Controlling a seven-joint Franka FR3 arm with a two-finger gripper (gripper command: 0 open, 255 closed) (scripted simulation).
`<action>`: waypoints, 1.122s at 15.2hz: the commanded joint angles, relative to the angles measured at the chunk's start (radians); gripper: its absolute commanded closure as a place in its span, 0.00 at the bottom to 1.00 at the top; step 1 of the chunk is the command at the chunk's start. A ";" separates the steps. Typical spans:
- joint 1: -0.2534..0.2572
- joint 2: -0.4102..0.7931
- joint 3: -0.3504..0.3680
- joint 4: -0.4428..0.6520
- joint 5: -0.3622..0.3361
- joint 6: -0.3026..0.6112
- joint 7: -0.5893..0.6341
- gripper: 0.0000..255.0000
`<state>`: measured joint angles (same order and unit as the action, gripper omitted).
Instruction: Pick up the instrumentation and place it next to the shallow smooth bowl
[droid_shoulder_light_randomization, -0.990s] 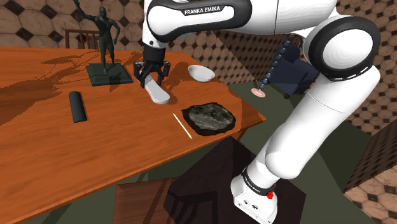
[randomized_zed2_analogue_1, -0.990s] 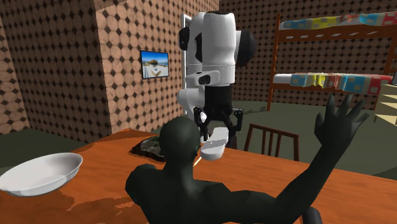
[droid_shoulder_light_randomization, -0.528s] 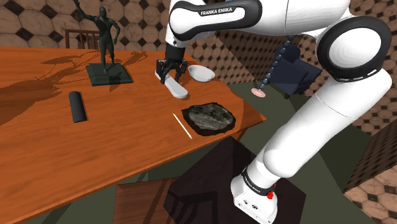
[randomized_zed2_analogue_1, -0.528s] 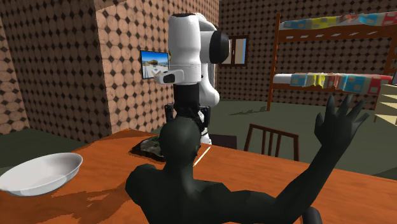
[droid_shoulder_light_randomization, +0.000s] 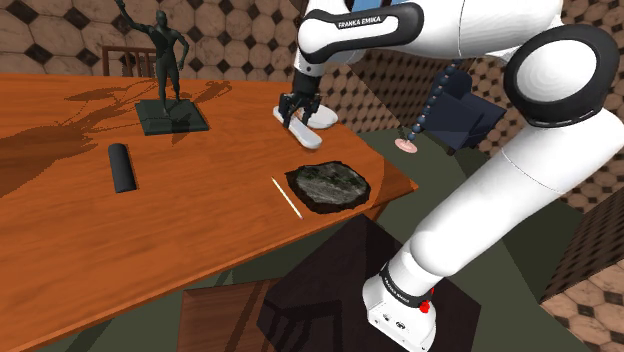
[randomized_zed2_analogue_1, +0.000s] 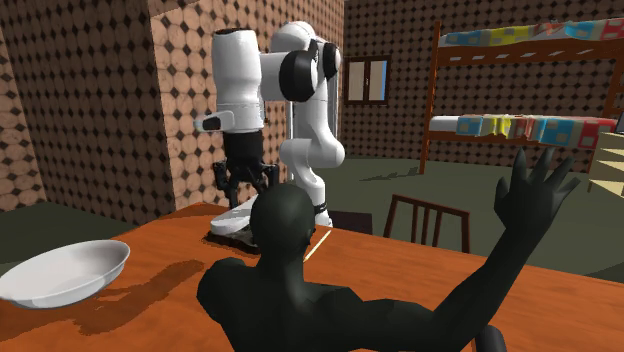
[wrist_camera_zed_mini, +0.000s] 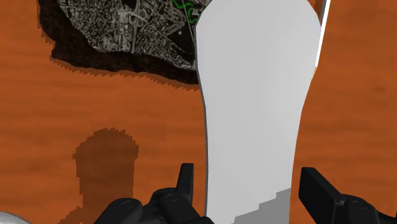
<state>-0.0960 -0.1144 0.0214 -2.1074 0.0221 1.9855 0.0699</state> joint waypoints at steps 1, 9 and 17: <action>-0.022 -0.001 -0.027 0.004 -0.004 -0.005 -0.049 1.00; -0.111 0.036 -0.136 0.048 -0.015 -0.015 -0.241 1.00; -0.201 0.134 -0.234 0.166 -0.003 -0.038 -0.435 1.00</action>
<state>-0.2841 -0.0010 -0.1996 -1.9625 0.0148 1.9478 -0.3354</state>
